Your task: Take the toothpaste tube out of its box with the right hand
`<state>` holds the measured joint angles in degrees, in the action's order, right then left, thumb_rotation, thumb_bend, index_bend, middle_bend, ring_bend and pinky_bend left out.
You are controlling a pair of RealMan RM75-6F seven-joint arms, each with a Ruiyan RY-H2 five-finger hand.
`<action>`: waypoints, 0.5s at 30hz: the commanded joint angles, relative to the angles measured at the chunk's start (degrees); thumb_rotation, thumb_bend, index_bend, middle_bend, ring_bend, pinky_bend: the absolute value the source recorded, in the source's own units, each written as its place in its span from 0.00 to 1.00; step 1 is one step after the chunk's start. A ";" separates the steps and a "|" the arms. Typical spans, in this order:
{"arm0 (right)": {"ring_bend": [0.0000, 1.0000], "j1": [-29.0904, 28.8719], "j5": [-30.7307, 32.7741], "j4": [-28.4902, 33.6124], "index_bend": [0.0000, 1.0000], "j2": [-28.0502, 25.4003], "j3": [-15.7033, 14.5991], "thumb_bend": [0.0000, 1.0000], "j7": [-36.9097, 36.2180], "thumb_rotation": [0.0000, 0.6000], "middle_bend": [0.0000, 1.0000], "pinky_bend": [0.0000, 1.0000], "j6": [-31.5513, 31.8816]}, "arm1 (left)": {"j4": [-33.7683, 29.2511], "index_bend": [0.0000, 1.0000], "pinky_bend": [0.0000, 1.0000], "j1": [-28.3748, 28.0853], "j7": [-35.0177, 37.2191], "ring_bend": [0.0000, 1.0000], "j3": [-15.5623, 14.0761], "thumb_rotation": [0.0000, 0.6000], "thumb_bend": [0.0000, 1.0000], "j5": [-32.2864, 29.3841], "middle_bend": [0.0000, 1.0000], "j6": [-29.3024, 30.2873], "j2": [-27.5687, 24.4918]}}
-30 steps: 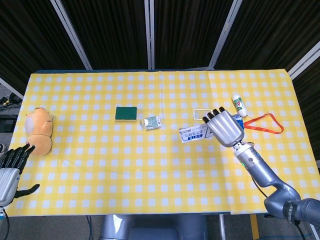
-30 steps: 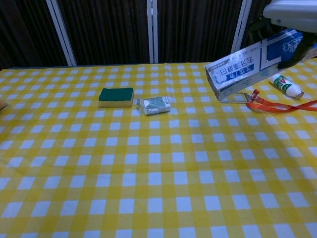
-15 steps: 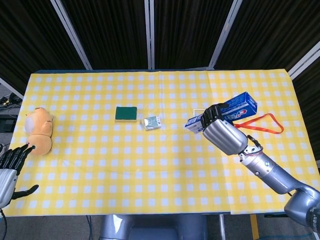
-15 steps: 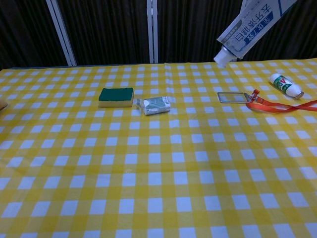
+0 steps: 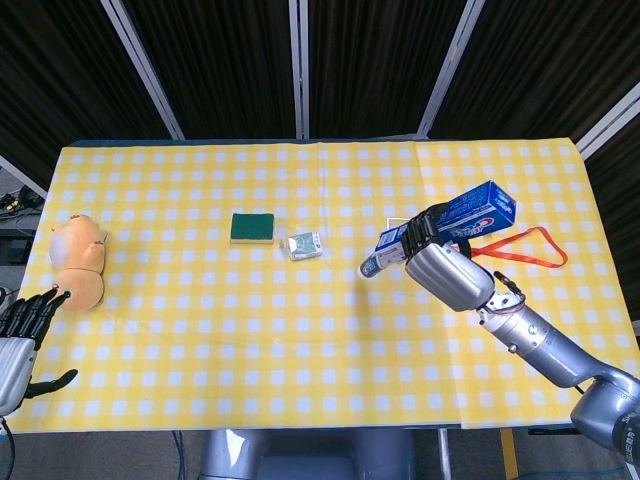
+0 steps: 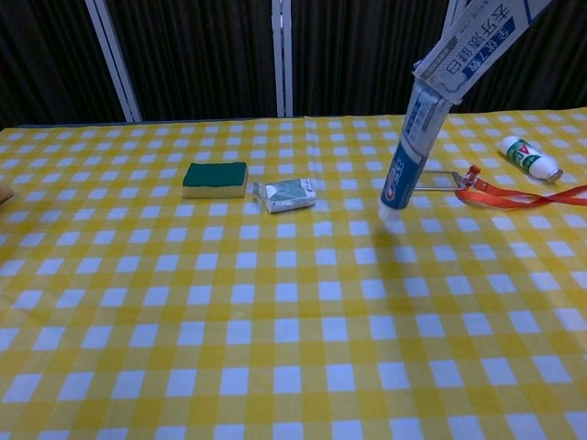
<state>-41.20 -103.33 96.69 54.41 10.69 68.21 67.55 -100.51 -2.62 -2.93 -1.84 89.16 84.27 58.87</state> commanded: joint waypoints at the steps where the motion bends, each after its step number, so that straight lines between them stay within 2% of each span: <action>1: 0.49 0.60 -0.62 -1.07 0.51 -0.36 0.39 0.46 -0.40 1.00 0.54 0.46 0.73 | -0.08 0.00 0.00 -0.03 -0.23 0.00 -0.06 1.00 0.00 0.13 0.00 -0.04 0.08; 6: 0.49 1.72 0.17 -1.81 0.51 -0.24 1.64 0.46 -2.73 1.00 0.54 0.46 3.35 | -0.21 0.00 0.00 0.06 -0.49 0.00 -0.09 1.00 0.00 0.12 0.00 0.07 0.12; 7: 0.49 3.34 5.21 -0.66 0.51 1.06 3.51 0.46 -8.17 1.00 0.54 0.46 6.41 | -0.22 0.00 0.00 0.10 -0.48 0.00 -0.08 1.00 0.00 0.09 0.00 0.15 0.09; 9: 0.49 4.18 8.24 0.24 0.51 2.19 4.06 0.46 -12.59 1.00 0.54 0.46 7.19 | -0.26 0.00 0.00 0.10 -0.50 0.00 -0.09 1.00 0.00 0.11 0.00 0.14 0.09; 15: 0.49 5.80 15.43 4.44 0.51 4.33 1.79 0.46 -23.86 1.00 0.54 0.46 2.87 | -0.36 0.00 0.00 0.09 -0.79 0.00 -0.17 1.00 0.00 0.28 0.00 0.11 0.17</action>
<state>-36.85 -92.16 98.61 57.05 13.24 49.34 72.09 -100.87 -2.53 -3.72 -2.00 89.44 84.38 59.04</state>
